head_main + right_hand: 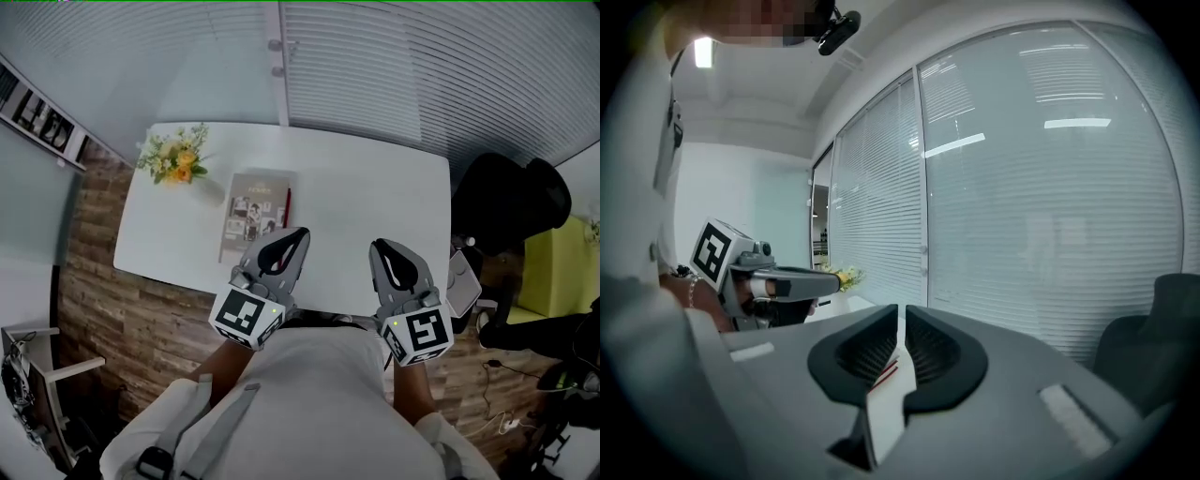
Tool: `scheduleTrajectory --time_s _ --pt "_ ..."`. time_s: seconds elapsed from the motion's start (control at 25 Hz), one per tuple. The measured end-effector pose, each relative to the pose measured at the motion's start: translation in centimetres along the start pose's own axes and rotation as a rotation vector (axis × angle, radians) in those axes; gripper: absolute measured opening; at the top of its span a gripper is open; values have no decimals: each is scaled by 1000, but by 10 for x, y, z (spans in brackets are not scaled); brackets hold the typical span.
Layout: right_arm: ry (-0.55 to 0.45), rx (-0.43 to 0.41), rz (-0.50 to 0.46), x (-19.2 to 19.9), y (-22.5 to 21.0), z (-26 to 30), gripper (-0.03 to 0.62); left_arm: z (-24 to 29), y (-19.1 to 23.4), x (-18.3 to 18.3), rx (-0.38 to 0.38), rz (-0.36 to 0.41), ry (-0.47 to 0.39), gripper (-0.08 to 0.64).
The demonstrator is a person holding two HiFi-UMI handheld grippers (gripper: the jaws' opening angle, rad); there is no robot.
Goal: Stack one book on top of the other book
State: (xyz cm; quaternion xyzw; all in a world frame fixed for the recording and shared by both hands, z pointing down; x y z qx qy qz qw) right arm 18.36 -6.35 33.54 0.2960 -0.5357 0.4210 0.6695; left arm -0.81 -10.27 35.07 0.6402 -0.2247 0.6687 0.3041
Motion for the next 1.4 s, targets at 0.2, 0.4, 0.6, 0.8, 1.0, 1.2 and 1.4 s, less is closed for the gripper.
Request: scheduleTrajectory --time_s 0.2,0.4,0.6,0.8,1.0,1.2,1.4 --pt "-22 14 -10 -16 -12 -21 24 9 -20 -20 6 9 -17 5" --pt "-40 14 -14 -23 -20 -35 18 16 -35 -32 5 29 -33 5" --pt "-64 25 -7 -27 -29 -41 9 24 -43 -32 22 34 -26 5" --pt "-65 25 -8 -28 -34 -44 9 29 -47 -34 26 37 -35 5" --pt "-66 25 -3 -29 -36 -46 9 31 -48 -33 26 37 -18 5" --pt "-65 27 -7 -29 -38 -47 9 33 -49 -36 31 46 -30 5" --pt "-72 24 -9 -32 -39 -51 9 35 -52 -40 24 43 -27 5"
Point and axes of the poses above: the fingertips, and each gripper's own axes: z forward along the fingers, y to its left, x out of its underside, the point moved 7 cm from there along -z, backward along the fingers, and after that the axes turned 4 degrees about z, right-handed, at the moved point
